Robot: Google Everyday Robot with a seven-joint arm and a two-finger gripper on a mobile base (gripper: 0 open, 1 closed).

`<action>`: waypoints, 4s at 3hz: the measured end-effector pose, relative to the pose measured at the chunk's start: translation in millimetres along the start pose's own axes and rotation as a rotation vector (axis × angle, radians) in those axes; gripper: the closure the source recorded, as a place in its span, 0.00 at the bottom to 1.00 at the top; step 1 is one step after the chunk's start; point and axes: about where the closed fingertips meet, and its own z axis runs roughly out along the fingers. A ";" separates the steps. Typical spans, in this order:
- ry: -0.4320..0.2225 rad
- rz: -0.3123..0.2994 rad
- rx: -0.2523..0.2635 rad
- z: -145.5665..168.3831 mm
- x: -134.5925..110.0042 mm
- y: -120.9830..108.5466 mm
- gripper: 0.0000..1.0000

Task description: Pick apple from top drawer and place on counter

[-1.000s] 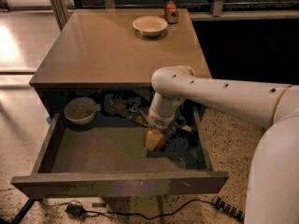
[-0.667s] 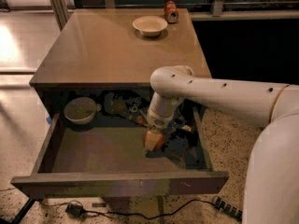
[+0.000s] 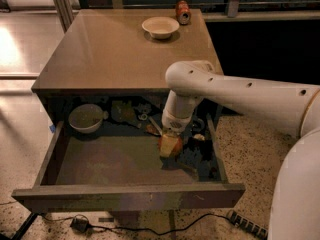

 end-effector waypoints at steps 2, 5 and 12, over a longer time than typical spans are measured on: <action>-0.005 0.060 0.072 -44.4 12.4 4.8 1.00; -0.033 0.091 0.356 -148.9 22.8 40.7 1.00; -0.166 0.014 0.492 -192.5 -104.3 -70.6 1.00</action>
Offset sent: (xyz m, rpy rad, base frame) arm -0.0045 -0.0378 0.0697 -0.0047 -0.1019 -0.1375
